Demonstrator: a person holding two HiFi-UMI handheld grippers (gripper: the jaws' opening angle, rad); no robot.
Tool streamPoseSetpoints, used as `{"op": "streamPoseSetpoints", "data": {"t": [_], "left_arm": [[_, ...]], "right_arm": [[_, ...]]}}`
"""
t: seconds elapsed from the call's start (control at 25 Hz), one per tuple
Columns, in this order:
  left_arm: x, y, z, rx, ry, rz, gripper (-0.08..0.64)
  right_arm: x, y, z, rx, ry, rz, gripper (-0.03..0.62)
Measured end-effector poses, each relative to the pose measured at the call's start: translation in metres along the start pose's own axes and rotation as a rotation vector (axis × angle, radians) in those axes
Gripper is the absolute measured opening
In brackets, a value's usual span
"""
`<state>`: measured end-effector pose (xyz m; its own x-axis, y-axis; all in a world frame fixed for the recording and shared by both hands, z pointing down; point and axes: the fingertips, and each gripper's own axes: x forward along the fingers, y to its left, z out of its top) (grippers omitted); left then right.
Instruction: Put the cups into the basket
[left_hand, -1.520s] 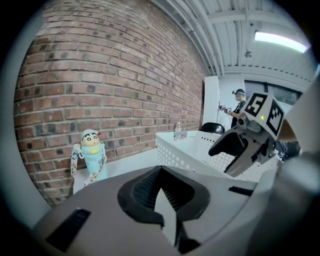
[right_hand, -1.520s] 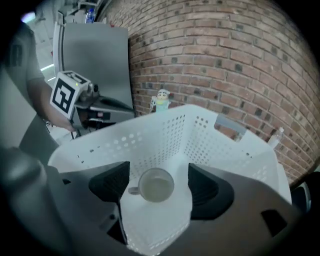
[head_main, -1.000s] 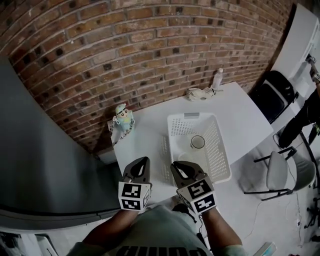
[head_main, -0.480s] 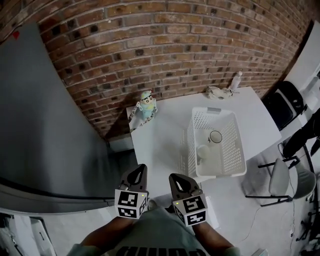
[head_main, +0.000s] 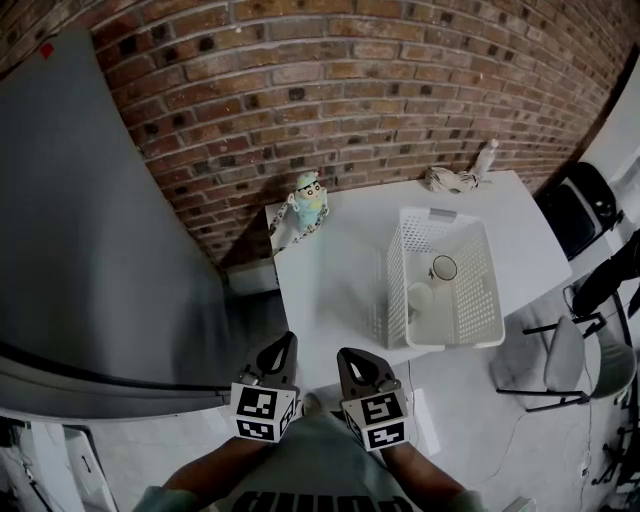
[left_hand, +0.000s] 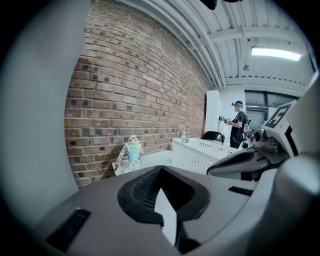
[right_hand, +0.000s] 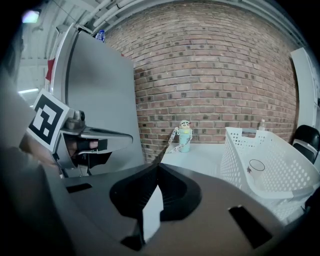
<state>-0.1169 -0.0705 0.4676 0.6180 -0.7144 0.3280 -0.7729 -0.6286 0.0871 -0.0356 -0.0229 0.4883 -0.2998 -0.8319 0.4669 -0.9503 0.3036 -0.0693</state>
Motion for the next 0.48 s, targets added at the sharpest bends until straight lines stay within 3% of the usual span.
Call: {"op": "streamPoseSetpoints", "data": {"t": [0.48], "left_arm": [[0.0018,-0.0061,-0.0024,-0.002,0.0,-0.028,0.006]], "right_arm": [[0.0012,0.01,-0.0104,-0.031,0.025,0.015,0.011]]}}
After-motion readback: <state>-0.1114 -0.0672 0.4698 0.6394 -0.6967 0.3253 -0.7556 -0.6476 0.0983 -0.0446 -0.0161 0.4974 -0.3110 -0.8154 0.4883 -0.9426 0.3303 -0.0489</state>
